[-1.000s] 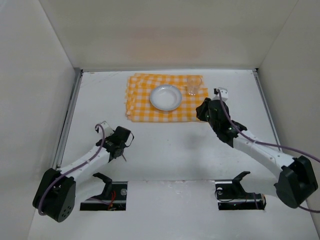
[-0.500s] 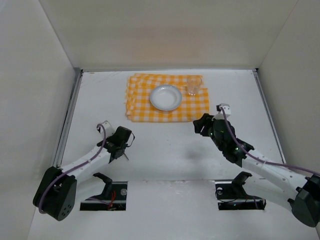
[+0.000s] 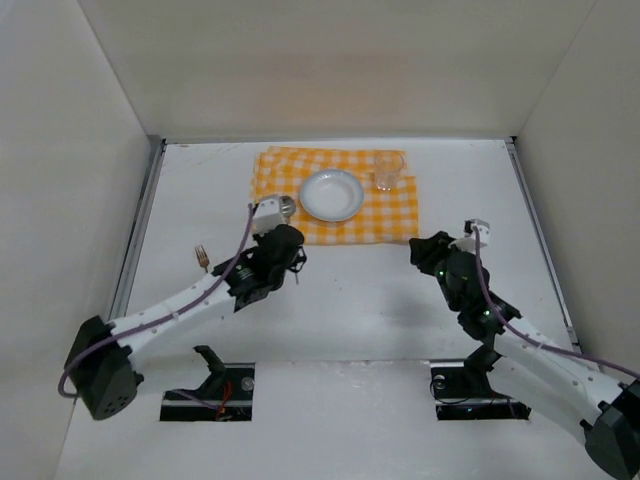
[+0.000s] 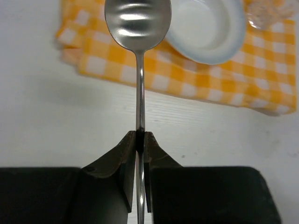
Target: Set the dinner table for one person
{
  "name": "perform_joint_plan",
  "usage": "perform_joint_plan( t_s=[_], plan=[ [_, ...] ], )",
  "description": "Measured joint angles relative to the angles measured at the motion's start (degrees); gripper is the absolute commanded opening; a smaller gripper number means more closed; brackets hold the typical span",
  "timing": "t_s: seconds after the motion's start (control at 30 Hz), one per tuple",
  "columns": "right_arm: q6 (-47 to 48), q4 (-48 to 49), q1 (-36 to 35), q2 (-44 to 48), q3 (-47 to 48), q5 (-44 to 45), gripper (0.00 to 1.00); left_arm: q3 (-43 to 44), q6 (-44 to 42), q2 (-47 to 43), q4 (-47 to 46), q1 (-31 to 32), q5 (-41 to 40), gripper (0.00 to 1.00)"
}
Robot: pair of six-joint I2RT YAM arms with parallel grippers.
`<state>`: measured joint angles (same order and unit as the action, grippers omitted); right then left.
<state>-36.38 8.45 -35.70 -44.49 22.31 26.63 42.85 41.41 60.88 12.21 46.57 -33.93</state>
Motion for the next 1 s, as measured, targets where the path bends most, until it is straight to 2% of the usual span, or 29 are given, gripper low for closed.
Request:
perform_joint_plan(
  t_s=[0.07, 0.13, 0.27, 0.47, 0.73, 1.0],
  plan=[
    [-1.0, 0.2, 1.9, 2.9, -1.3, 0.4, 0.27, 4.2, -2.4, 6.5, -3.8, 2.3, 1.2, 0.00],
    [-2.3, 0.2, 4.1, 5.1, -2.3, 0.4, 0.22, 8.8, -4.8, 13.7, -7.4, 3.9, 3.0, 0.00],
    [-4.1, 0.2, 7.3, 6.4, -2.6, -0.3, 0.25, 17.6, -7.1, 26.5, -12.4, 4.2, 7.3, 0.00],
    [-5.1, 0.1, 7.9, 6.4, -2.7, -1.6, 0.29, 29.9, -7.9, 40.7, -14.6, 3.1, 11.7, 0.00],
    [-5.5, 0.1, 7.9, 7.7, -3.6, -1.8, 0.30, 41.6, -7.5, 52.9, -15.1, 2.5, 14.3, 0.00],
    [-5.7, 0.1, 7.9, 7.8, -3.6, -2.0, 0.31, 46.9, -5.6, 60.0, -14.8, 1.1, 14.9, 0.00]
  ],
)
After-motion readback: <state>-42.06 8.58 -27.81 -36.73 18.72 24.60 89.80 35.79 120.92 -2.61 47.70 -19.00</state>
